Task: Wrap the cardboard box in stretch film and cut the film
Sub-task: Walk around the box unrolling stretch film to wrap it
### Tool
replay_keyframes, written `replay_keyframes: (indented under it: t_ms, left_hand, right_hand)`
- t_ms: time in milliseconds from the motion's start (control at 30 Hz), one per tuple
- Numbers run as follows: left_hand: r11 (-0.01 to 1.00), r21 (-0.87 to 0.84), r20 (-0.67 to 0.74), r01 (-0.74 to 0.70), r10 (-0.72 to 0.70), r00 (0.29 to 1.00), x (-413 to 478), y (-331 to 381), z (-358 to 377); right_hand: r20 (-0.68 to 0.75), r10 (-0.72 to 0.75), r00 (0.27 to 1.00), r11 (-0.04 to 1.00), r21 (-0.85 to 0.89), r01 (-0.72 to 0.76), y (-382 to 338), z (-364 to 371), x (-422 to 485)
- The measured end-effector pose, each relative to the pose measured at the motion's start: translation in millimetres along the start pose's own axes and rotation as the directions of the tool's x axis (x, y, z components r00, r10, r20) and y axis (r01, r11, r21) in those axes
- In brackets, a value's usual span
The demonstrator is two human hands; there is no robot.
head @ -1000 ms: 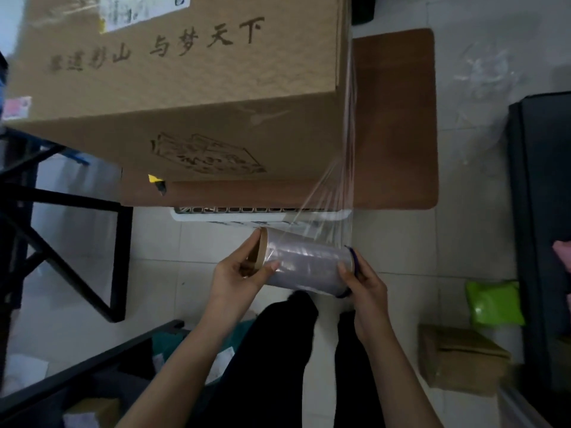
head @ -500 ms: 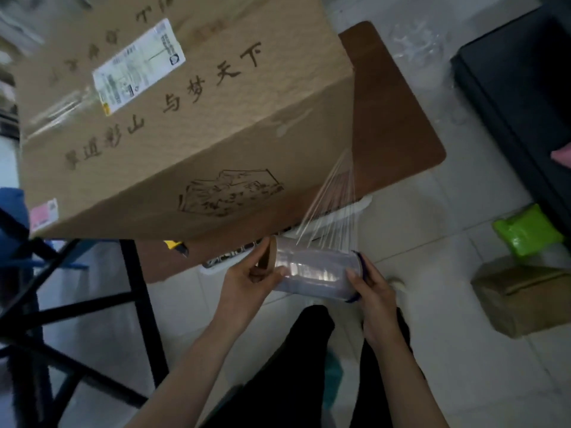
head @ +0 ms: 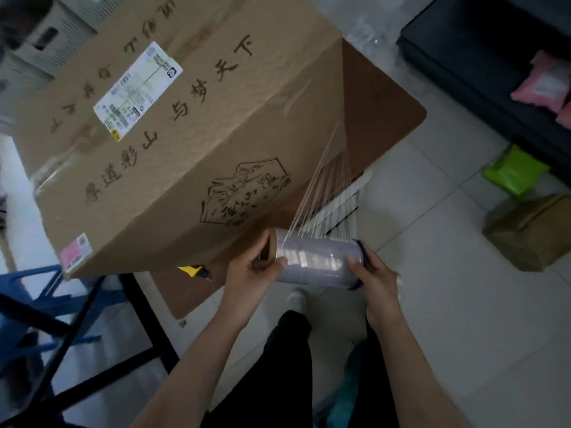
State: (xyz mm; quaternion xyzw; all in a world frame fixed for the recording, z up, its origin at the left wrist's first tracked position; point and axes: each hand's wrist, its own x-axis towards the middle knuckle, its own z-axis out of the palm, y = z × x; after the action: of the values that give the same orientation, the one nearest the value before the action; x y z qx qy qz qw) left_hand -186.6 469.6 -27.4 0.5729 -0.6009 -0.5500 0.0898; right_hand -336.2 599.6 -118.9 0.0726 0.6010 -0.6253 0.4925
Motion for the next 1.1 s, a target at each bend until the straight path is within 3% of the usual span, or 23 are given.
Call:
replay_keyframes:
  t_ms: [533, 900, 1100]
  left_hand:
    - [0.962, 0.16, 0.213, -0.223, 0.187, 0.959, 14, -34, -112]
    - [0.95, 0.163, 0.253, -0.265, 0.22, 0.942, -22, -83, -165]
    - [0.942, 0.187, 0.295, -0.279, 0.217, 0.931, -14, -111, -220]
  right_hand:
    - [-0.174, -0.045, 0.984, 0.975, 0.209, 0.082, 84, 100, -56]
    - [-0.216, -0.061, 0.974, 0.957, 0.266, 0.119, 152, 126, -113]
    - [-0.238, -0.072, 0.969, 0.944, 0.299, 0.143, 191, 176, -134]
